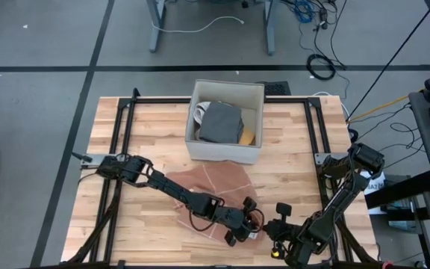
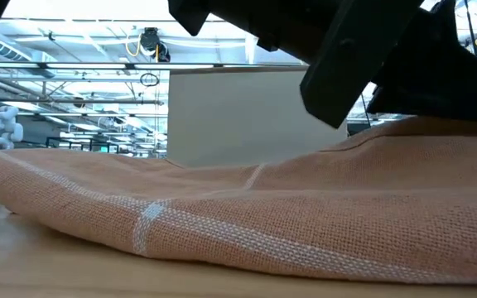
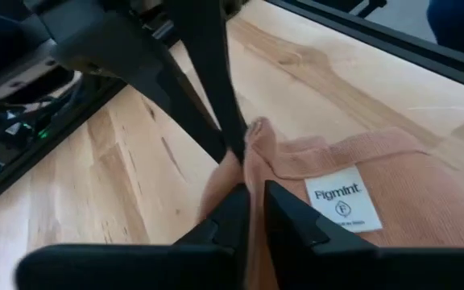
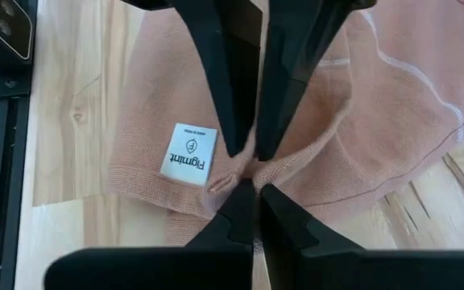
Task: Fold towel
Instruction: Fold the brown towel with white checkered lines
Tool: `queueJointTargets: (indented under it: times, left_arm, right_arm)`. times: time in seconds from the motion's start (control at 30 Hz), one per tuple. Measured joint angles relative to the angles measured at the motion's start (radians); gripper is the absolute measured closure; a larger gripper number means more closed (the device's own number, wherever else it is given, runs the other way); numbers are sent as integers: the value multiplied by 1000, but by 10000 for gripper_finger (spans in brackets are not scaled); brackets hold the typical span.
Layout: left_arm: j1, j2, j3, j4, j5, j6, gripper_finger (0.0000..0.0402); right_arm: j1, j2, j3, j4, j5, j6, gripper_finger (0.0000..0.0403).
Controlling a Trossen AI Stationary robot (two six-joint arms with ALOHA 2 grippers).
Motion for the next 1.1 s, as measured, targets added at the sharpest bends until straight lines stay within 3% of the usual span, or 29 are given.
queueJointTargets:
  times: [0.23,0.43,0.63,1.1]
  left_arm:
    - [-4,1,0,47,-40,0,306]
    - [-21,1,0,70,-123,99,298]
    - [-3,1,0,34,-43,20,297]
    - [11,2,0,32,22,-21,297]
  right_arm:
    - [-3,0,0,5,2,-1,402]
    - [-3,1,0,7,1,-4,403]
    - [-3,1,0,27,-2,-45,403]
    - [-3,1,0,62,-55,-130,403]
